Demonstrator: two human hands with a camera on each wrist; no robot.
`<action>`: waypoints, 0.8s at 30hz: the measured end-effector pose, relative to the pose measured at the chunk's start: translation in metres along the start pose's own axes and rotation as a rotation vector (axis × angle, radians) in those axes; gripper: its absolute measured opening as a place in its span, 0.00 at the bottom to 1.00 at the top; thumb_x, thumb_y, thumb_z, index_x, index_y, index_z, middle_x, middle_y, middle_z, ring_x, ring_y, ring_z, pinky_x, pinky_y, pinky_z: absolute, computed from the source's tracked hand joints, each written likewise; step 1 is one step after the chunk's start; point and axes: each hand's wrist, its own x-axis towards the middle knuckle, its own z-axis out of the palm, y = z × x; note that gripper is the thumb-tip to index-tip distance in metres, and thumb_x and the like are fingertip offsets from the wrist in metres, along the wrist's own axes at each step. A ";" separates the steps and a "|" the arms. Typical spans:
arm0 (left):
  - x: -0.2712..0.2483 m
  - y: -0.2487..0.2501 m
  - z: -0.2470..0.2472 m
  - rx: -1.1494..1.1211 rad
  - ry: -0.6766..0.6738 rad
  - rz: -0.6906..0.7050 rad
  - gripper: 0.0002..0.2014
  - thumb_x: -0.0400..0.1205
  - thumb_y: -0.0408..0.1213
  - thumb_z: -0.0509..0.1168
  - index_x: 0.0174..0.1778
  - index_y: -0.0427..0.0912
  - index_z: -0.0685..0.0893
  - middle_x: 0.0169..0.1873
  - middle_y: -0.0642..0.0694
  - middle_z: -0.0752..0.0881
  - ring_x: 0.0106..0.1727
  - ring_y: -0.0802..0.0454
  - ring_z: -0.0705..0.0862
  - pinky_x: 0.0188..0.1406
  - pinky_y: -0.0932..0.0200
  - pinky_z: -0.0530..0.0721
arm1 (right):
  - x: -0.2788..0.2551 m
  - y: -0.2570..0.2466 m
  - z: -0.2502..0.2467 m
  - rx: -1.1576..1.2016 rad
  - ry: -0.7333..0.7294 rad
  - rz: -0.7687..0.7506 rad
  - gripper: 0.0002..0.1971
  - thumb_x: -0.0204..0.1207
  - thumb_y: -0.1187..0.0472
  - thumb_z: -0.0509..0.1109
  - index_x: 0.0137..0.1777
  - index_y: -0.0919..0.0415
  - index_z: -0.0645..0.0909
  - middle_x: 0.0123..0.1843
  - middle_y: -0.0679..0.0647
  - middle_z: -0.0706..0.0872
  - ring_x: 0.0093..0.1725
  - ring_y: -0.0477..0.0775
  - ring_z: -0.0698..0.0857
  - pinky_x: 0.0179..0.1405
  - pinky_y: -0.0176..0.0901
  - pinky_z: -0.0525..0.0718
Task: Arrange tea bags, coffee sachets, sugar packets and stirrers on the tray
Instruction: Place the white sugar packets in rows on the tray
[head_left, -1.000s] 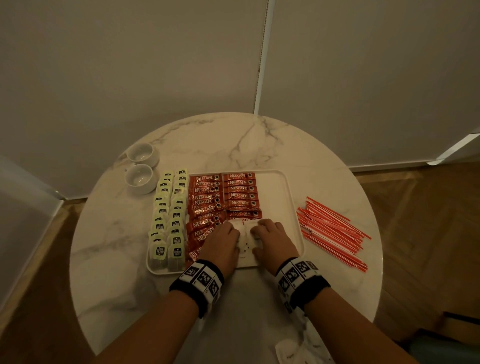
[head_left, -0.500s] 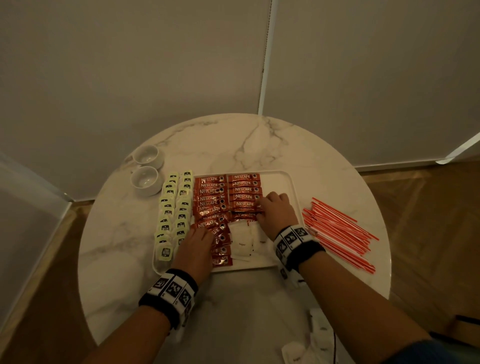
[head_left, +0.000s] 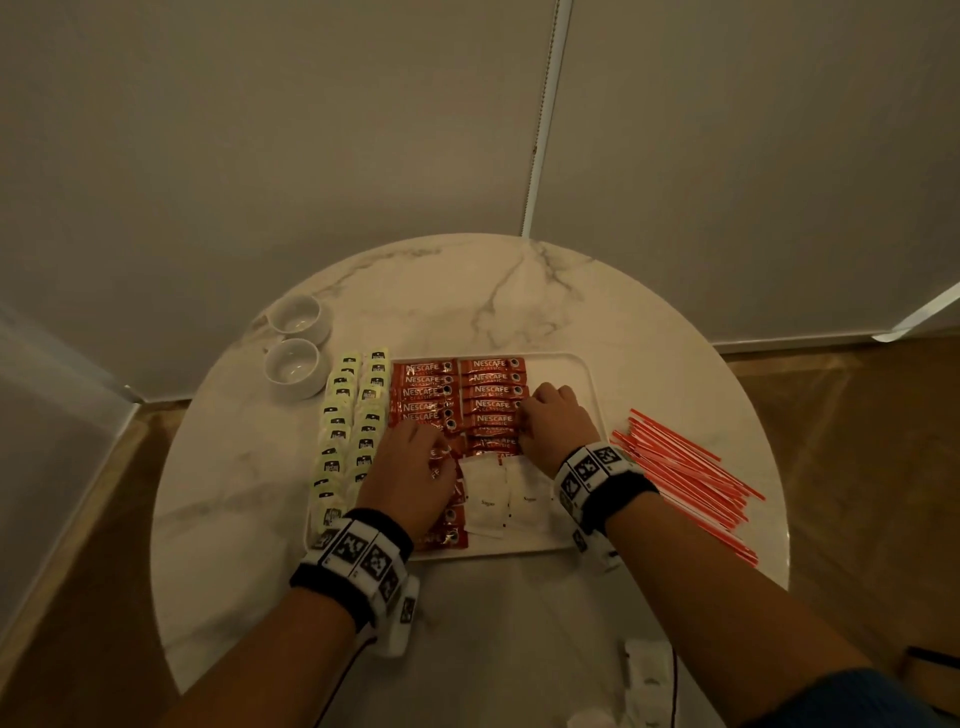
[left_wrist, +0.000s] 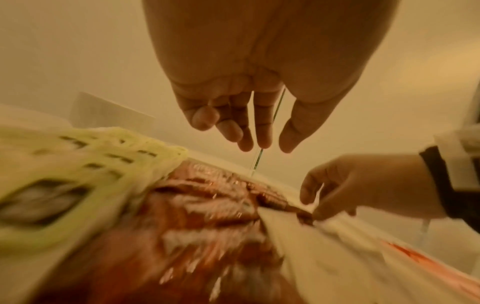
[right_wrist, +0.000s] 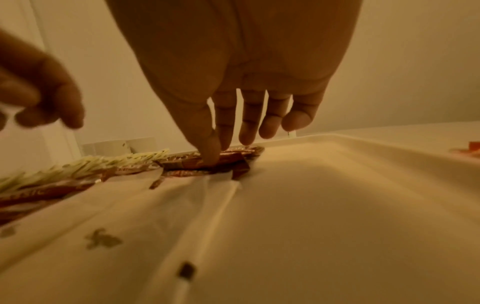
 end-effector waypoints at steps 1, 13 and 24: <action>0.007 0.004 -0.002 -0.016 -0.005 -0.009 0.04 0.81 0.41 0.65 0.48 0.47 0.78 0.50 0.54 0.76 0.53 0.57 0.73 0.57 0.61 0.74 | 0.001 0.000 0.000 -0.011 -0.024 -0.002 0.15 0.76 0.55 0.66 0.61 0.55 0.76 0.60 0.53 0.76 0.61 0.57 0.72 0.58 0.52 0.79; 0.057 0.022 -0.018 -0.282 -0.135 -0.337 0.10 0.84 0.46 0.59 0.49 0.45 0.82 0.42 0.49 0.85 0.43 0.52 0.83 0.45 0.54 0.81 | 0.000 0.003 -0.016 0.229 0.092 0.005 0.06 0.78 0.58 0.65 0.53 0.56 0.78 0.54 0.52 0.75 0.55 0.54 0.74 0.55 0.46 0.79; 0.098 0.029 -0.007 -0.797 -0.210 -0.477 0.05 0.81 0.31 0.67 0.50 0.36 0.86 0.31 0.45 0.87 0.34 0.49 0.82 0.42 0.49 0.84 | 0.016 0.000 -0.039 0.915 0.085 0.082 0.05 0.77 0.62 0.69 0.42 0.52 0.79 0.44 0.52 0.86 0.37 0.50 0.84 0.39 0.43 0.85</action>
